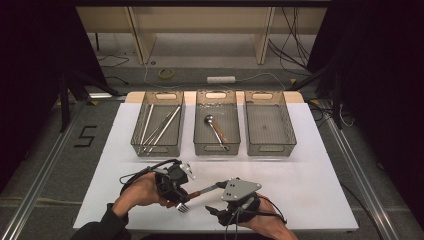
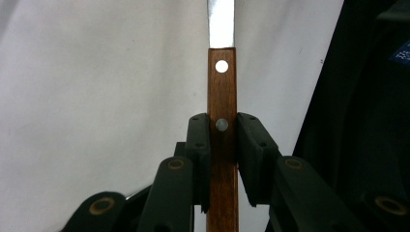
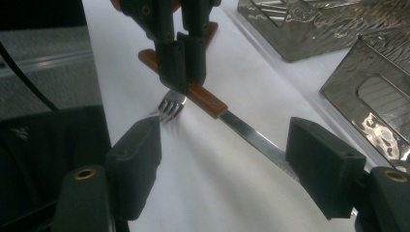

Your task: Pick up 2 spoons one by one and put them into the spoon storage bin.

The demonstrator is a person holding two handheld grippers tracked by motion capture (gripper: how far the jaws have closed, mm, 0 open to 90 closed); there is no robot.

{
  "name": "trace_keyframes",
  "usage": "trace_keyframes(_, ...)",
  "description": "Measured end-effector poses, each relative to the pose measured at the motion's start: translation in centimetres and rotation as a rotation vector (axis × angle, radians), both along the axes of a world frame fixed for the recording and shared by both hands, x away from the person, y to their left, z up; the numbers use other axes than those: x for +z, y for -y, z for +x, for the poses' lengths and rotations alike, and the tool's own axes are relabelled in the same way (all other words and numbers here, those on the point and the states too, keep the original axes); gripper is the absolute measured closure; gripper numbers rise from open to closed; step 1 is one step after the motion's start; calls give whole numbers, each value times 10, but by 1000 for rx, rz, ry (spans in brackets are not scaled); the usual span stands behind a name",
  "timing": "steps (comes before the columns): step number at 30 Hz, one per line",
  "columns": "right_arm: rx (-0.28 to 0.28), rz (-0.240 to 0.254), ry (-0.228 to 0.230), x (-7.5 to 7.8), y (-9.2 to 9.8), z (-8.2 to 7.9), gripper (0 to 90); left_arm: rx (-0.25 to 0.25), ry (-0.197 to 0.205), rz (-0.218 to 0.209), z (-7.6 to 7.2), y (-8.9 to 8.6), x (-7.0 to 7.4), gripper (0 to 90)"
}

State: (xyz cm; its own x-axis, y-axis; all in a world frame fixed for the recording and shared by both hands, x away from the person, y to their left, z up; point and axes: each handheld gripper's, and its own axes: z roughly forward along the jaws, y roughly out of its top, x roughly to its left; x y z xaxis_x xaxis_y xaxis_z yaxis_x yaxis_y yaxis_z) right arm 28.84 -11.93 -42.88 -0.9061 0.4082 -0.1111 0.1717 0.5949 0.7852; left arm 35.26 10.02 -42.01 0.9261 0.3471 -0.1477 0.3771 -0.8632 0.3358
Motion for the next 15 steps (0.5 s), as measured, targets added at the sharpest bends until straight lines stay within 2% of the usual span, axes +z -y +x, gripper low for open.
trace_keyframes(3,11,-33,27,-3,-5,0,311,-16,-10,1,1,7,1,755)
trace_keyframes(11,44,-159,129,-14,-17,-2,358,-42,-36,7,0,18,1,755)
trace_keyframes(15,68,-201,150,-20,-23,-3,393,-49,-40,4,-2,20,1,754)
